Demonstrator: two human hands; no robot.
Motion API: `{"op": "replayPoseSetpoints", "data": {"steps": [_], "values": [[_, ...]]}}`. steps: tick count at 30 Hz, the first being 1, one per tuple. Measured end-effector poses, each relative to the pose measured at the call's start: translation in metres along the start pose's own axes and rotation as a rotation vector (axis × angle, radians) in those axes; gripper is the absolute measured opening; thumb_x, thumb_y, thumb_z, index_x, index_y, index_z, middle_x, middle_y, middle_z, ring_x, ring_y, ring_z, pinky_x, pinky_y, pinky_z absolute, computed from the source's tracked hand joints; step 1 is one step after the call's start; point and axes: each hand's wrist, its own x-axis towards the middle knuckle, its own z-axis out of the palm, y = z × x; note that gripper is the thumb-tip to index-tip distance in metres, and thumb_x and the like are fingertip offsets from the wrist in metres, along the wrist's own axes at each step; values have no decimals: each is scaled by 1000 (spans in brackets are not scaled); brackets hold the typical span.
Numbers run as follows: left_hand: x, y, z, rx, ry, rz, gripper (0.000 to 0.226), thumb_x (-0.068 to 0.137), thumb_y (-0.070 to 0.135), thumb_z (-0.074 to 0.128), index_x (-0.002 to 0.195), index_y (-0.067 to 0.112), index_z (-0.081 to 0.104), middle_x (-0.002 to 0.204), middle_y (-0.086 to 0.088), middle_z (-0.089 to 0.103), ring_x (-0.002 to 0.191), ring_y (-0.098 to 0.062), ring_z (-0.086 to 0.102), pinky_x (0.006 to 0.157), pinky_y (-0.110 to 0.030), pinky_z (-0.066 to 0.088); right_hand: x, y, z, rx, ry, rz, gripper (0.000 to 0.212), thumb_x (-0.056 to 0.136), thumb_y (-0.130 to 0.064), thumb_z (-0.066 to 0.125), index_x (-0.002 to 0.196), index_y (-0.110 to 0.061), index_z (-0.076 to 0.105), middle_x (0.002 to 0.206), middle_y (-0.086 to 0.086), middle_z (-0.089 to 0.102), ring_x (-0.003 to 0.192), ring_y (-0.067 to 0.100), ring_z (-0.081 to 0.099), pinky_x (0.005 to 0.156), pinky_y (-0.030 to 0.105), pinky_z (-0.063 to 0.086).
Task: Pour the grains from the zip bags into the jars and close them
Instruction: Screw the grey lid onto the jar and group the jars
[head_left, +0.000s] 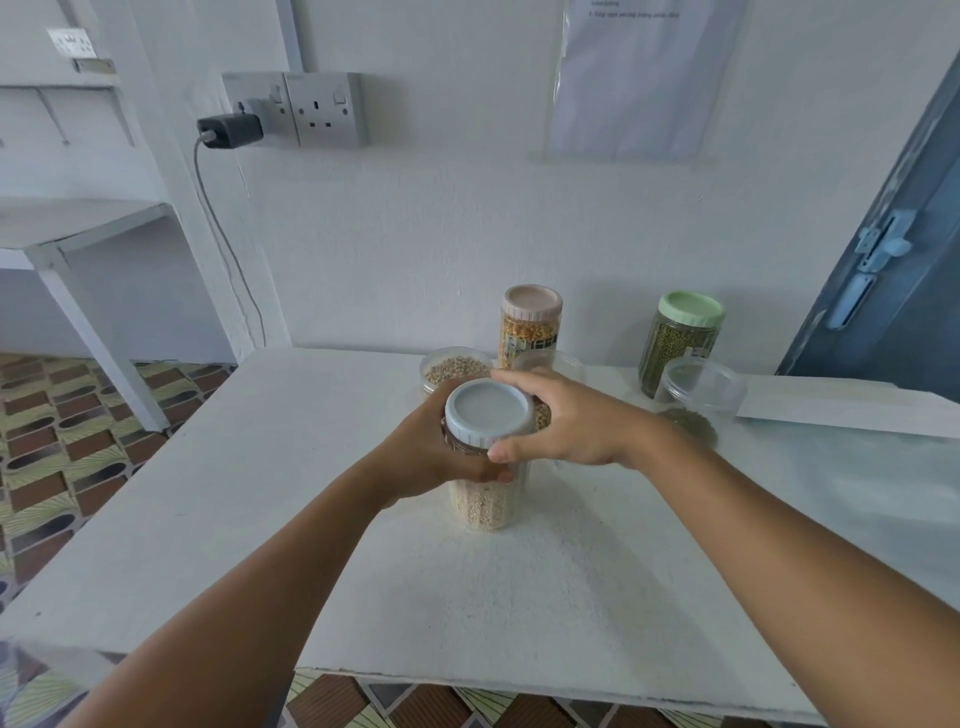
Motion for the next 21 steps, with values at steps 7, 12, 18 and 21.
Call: {"op": "replayPoseSetpoints", "data": {"steps": [7,12,18,21], "values": [[2,-3,0,8,-19,-9,95,68,15,98,143,38,44,123,19,64,118,-4,63,93,-28,58,2,2,1,52,192,-27,79,76,-69,78,142,-32,58,137,-15,55,122,3,55,104,30,48],[3,-3,2,5,-3,-5,96,67,14,98,144,36,45,124,17,64,119,-5,63,92,-25,57,1,-3,13,73,243,-28,81,67,-65,89,136,-33,59,118,-23,61,105,-4,61,89,24,53],[4,-5,2,-4,6,10,96,66,13,99,144,32,46,127,11,66,118,-8,64,91,-28,58,6,2,34,60,407,-14,87,56,-81,84,123,-32,57,114,-16,60,104,5,61,86,37,58],[6,-6,2,8,-11,11,97,65,15,100,145,31,46,129,7,66,121,-13,64,96,-36,58,2,4,25,182,270,-38,77,65,-64,91,128,-33,59,115,-17,65,104,1,64,93,35,58]]}}
